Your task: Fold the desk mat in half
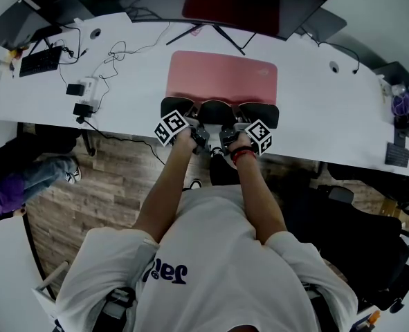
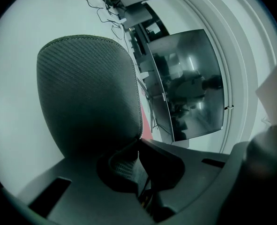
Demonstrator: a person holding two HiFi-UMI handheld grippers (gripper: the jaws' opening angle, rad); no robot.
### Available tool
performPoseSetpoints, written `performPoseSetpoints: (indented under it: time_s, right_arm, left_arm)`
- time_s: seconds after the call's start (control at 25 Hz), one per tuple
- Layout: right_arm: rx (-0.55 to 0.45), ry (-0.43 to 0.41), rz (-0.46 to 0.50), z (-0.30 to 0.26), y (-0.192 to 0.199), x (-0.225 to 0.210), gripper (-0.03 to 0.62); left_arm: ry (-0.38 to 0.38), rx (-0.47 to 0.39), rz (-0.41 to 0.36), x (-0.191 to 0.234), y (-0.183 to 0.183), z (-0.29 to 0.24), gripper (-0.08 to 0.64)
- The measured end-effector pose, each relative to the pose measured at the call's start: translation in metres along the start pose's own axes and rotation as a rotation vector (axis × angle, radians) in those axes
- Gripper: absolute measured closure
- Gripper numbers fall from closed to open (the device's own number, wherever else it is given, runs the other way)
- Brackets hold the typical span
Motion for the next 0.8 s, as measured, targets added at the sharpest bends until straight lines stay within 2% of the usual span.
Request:
performPoseSetpoints:
  time_s: [0.8]
  right_arm:
    - [0.028, -0.006, -0.012, -0.043, -0.025, 0.019, 0.565]
  left_arm:
    - [-0.007, -0.031, -0.005, -0.006, -0.023, -0.043, 0.532]
Point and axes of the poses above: the fingertips, and each gripper's own axes: z backward along the fingers, x to its left, y out of its underside, the point moved 8 cm from there along z, backward along the fingers, and after that the axes turned 9 degrees about y, right-handed, at the moved point
